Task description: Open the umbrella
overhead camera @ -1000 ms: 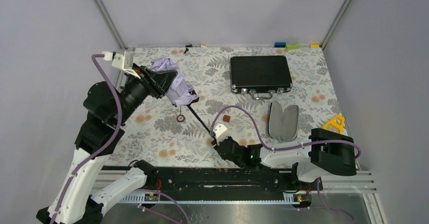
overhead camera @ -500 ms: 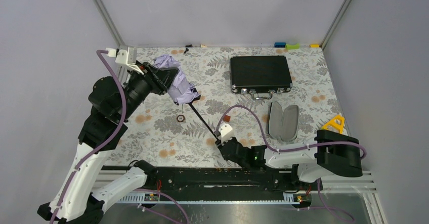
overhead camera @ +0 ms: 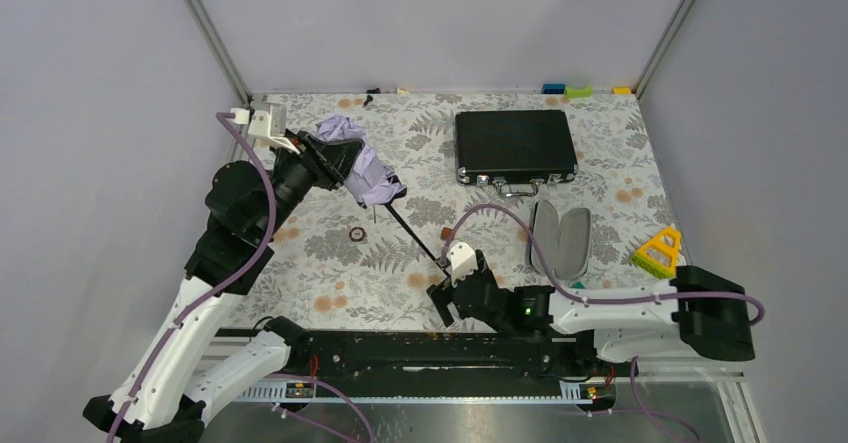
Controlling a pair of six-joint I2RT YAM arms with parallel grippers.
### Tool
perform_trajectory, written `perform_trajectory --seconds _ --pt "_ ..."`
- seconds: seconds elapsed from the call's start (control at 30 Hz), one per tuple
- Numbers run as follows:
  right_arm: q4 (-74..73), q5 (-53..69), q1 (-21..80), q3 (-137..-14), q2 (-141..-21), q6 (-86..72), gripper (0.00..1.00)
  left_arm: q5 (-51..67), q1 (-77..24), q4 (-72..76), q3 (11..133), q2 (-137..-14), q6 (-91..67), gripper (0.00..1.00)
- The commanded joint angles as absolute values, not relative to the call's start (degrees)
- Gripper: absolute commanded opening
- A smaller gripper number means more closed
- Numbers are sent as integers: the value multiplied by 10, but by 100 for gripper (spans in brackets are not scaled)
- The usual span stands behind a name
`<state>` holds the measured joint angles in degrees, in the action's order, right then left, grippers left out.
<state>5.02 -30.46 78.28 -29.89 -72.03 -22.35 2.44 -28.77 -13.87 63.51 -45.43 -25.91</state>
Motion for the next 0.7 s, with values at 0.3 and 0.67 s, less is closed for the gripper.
perform_trajectory --seconds 0.3,0.67 --pt "105 -319 784 -326 -447 -95 97 120 -283 18 552 -421 -249 0" --pt "110 -109 695 -469 -544 -51 83 250 -279 88 539 -439 -279 0"
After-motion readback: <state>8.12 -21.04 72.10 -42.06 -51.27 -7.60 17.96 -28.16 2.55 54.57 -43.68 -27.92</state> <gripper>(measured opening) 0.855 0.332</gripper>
